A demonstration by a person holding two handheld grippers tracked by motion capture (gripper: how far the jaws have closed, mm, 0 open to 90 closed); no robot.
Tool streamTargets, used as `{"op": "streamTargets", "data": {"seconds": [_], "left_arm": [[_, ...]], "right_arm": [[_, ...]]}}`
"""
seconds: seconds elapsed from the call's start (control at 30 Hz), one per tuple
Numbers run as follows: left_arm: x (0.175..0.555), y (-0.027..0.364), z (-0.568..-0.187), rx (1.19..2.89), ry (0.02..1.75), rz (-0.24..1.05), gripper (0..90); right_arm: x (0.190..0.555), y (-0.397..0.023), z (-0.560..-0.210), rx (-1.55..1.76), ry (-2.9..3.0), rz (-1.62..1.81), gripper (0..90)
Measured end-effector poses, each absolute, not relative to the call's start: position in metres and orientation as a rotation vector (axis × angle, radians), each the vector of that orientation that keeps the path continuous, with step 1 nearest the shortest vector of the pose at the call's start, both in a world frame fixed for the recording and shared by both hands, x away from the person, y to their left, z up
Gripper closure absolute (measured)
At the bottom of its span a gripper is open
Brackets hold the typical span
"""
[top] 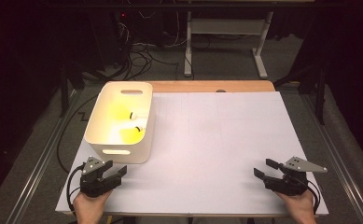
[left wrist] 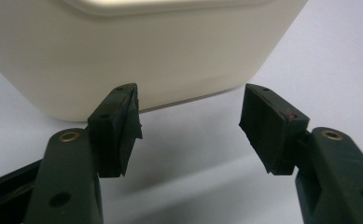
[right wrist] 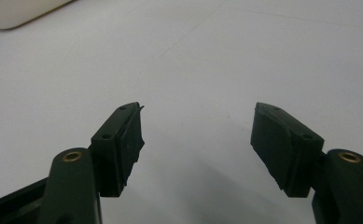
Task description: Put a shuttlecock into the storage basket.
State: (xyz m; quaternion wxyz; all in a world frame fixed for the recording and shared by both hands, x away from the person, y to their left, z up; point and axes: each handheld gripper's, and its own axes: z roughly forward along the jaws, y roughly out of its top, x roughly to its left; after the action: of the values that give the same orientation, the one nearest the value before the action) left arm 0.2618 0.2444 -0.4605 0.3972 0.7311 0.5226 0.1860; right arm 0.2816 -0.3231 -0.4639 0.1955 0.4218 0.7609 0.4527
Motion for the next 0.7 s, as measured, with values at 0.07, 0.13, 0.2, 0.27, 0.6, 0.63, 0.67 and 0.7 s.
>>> {"op": "streamTargets", "data": {"seconds": [0.07,0.13,0.2,0.27,0.6,0.63,0.67,0.7], "left_arm": [[0.2621,0.2457,-0.4609,1.846,1.328,0.469,38.6],[0.2627,0.2469,-0.4618,1.836,1.335,0.463,38.6],[0.2627,0.2488,-0.4622,1.833,1.342,0.453,38.5],[0.2626,0.2500,-0.4625,1.821,1.345,0.449,38.4],[0.2621,0.2507,-0.4636,1.815,1.350,0.449,37.6],[0.2622,0.2508,-0.4637,1.814,1.352,0.449,37.6],[0.2623,0.2507,-0.4638,1.810,1.354,0.450,37.6],[0.2624,0.2507,-0.4638,1.808,1.356,0.449,37.5]], "right_arm": [[0.2816,-0.3232,-0.4639,1.184,2.132,1.269,34.4],[0.2816,-0.3234,-0.4640,1.186,2.130,1.271,34.5],[0.2818,-0.3235,-0.4641,1.185,2.131,1.272,34.5],[0.2820,-0.3236,-0.4642,1.182,2.132,1.272,34.5],[0.2816,-0.3247,-0.4638,1.189,2.125,1.275,34.5],[0.2816,-0.3246,-0.4638,1.188,2.126,1.276,34.5],[0.2815,-0.3245,-0.4638,1.189,2.126,1.276,34.5],[0.2815,-0.3246,-0.4639,1.188,2.127,1.275,34.5]]}}
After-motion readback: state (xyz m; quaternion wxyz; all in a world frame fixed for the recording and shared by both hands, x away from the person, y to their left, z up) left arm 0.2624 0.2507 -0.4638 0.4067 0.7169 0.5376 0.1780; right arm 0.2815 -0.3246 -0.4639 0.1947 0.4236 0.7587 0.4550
